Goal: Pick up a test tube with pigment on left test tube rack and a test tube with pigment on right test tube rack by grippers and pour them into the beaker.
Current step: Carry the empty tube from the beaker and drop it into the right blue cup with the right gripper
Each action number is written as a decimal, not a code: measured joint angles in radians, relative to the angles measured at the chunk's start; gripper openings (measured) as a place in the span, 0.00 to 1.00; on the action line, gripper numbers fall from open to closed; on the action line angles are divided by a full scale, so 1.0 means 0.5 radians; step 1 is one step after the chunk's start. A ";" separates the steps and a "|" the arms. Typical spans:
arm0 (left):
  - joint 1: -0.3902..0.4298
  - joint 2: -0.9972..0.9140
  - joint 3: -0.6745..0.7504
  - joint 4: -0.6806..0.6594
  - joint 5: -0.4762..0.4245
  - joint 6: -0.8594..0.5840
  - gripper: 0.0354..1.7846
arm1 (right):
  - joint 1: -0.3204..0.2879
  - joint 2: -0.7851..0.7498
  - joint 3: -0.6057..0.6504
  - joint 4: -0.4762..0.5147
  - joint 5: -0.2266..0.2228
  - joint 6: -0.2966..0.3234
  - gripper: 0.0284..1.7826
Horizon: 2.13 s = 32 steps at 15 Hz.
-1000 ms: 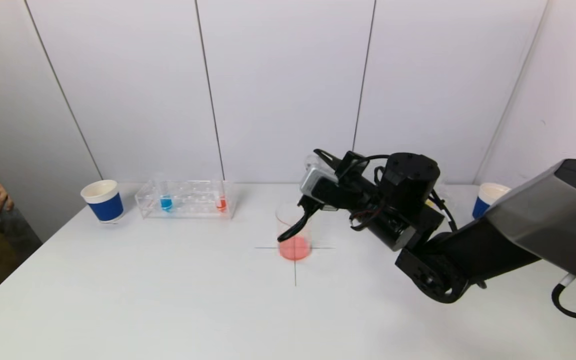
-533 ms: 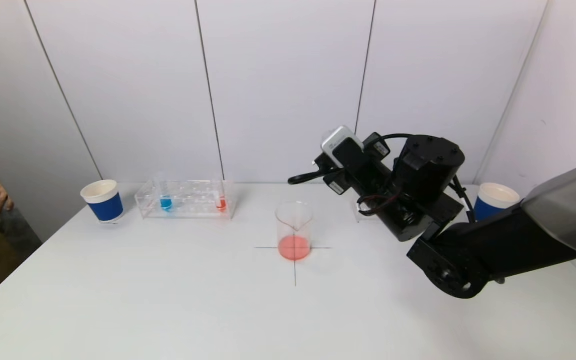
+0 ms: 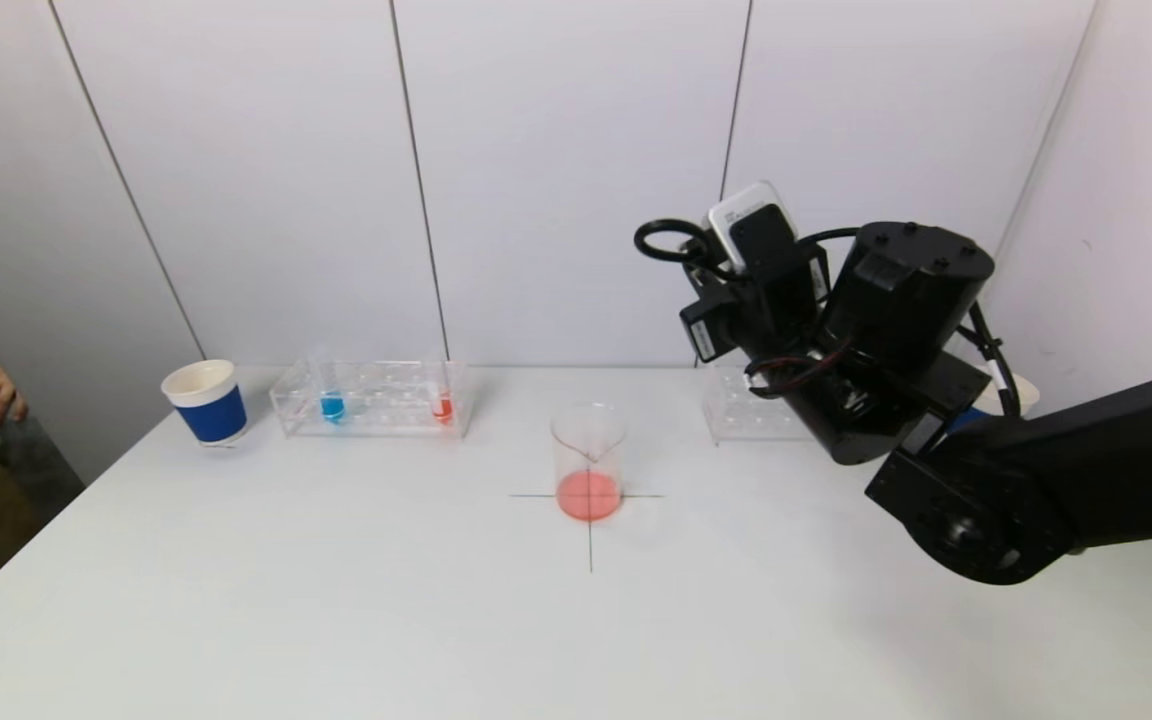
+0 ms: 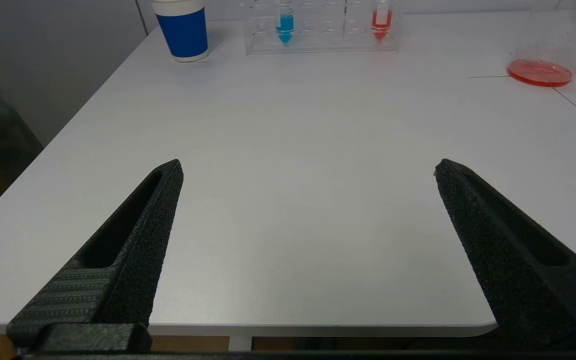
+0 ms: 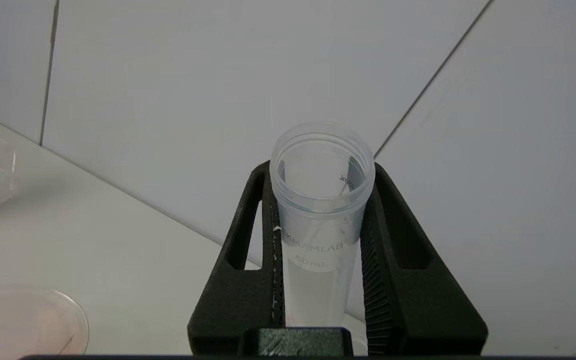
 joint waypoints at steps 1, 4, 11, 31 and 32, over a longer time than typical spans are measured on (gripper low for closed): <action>0.000 0.000 0.000 0.001 0.001 0.000 0.99 | -0.003 -0.051 -0.007 0.095 -0.031 0.083 0.27; 0.002 0.000 0.000 0.001 -0.001 -0.001 0.99 | -0.081 -0.183 -0.009 0.303 -0.061 0.253 0.27; 0.001 0.000 0.000 0.001 0.000 0.000 0.99 | -0.202 -0.465 -0.051 0.841 -0.094 0.568 0.27; 0.001 0.000 0.001 0.000 0.000 0.000 0.99 | -1.505 -0.589 0.095 0.888 0.673 0.937 0.27; 0.001 0.000 0.001 0.000 0.000 -0.001 0.99 | -1.545 -0.548 0.074 0.885 0.691 0.944 0.27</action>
